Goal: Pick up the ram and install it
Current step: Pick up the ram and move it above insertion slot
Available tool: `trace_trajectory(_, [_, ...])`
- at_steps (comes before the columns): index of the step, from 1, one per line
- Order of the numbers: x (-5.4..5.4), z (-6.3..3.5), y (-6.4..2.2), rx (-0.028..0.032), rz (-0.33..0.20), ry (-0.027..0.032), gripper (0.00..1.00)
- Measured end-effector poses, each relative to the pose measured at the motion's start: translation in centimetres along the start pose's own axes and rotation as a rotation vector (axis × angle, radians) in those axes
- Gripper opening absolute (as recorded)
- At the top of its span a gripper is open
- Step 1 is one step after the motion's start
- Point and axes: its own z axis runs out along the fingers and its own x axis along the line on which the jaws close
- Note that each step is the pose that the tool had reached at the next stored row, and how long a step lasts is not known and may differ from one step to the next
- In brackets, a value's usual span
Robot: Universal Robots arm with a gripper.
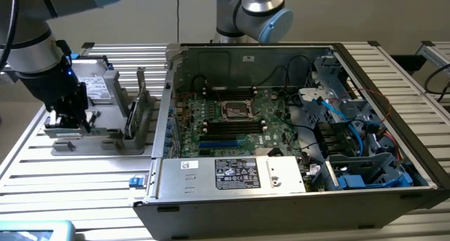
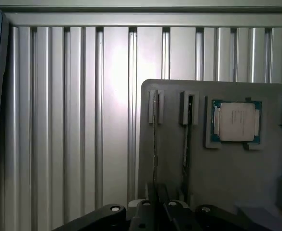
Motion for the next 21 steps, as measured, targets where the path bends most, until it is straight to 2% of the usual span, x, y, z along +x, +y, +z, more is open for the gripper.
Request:
trace_trajectory(5, [0.0,-1.95,-0.05,0.0025,0.000,0.0001,0.12])
trace_trajectory(8, [0.1,-3.28,-0.47,0.0026,0.000,0.0000,0.12])
trace_trajectory(14, [0.2,-6.00,-2.64,0.0025,0.000,-0.0001,0.12])
trace_trajectory(21, [0.5,-9.11,-5.52,0.0025,0.000,-0.0044,0.12])
